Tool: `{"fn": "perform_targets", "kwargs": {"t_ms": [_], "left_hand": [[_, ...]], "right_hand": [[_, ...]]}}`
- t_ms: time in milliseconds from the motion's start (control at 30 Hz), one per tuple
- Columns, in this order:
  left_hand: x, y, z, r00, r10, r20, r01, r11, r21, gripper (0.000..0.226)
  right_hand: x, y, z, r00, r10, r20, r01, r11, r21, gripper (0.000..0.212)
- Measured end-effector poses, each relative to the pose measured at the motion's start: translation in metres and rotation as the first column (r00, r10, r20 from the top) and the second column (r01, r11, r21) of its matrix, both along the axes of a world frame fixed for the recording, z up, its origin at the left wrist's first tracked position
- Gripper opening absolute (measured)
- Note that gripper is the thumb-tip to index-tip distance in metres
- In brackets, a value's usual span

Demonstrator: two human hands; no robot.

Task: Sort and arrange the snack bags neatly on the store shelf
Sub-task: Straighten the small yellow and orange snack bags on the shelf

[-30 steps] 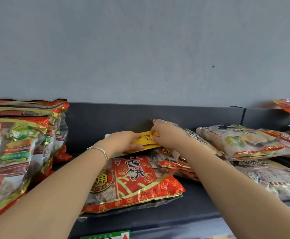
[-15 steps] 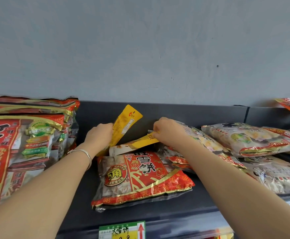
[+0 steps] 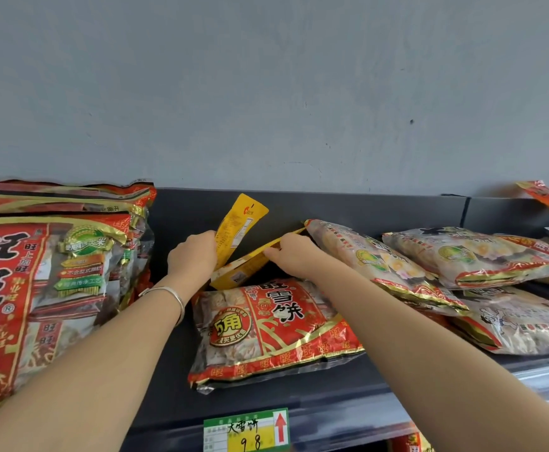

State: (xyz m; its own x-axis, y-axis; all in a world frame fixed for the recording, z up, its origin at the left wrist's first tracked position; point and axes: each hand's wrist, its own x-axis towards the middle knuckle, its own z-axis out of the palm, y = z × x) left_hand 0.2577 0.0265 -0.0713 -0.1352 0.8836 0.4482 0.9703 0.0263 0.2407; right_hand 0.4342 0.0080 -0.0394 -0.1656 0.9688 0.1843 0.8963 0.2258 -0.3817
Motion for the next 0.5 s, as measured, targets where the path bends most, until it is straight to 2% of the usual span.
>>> {"fn": "perform_targets", "kwargs": {"t_ms": [33, 67, 100, 167, 233, 300, 433, 500], "left_hand": [[-0.001, 0.001, -0.001, 1.0, -0.008, 0.006, 0.008, 1.0, 0.004, 0.019], [-0.002, 0.002, -0.002, 1.0, -0.018, 0.018, 0.018, 1.0, 0.007, 0.021], [-0.003, 0.002, -0.003, 0.999, -0.026, 0.034, 0.026, 1.0, 0.009, 0.023], [-0.005, 0.004, -0.006, 0.998, -0.034, 0.051, 0.033, 0.999, 0.011, 0.028], [-0.003, 0.004, -0.008, 0.998, -0.043, 0.049, 0.043, 0.999, 0.011, 0.032], [-0.001, 0.003, -0.008, 0.997, -0.063, 0.046, 0.063, 0.998, -0.004, 0.035], [0.0, 0.004, -0.007, 0.996, -0.08, 0.041, 0.082, 0.996, -0.038, 0.038], [-0.005, 0.008, -0.011, 0.99, -0.105, 0.095, 0.111, 0.992, -0.057, 0.038]], "right_hand": [[-0.005, 0.002, -0.002, 0.989, -0.03, -0.148, 0.019, 0.997, -0.08, 0.038], [-0.01, 0.005, -0.005, 0.938, -0.087, -0.336, 0.03, 0.985, -0.171, 0.037], [-0.014, 0.008, -0.008, 0.846, -0.168, -0.506, 0.032, 0.963, -0.267, 0.043], [-0.023, 0.013, -0.014, 0.646, -0.298, -0.703, 0.019, 0.927, -0.375, 0.054], [-0.029, 0.022, -0.02, 0.511, -0.352, -0.784, 0.018, 0.917, -0.399, 0.052], [-0.033, 0.029, -0.023, 0.429, -0.38, -0.819, 0.03, 0.913, -0.407, 0.05], [-0.041, 0.041, -0.029, 0.394, -0.406, -0.825, 0.049, 0.905, -0.422, 0.05], [-0.043, 0.043, -0.029, 0.36, -0.411, -0.837, 0.04, 0.904, -0.426, 0.045]]}}
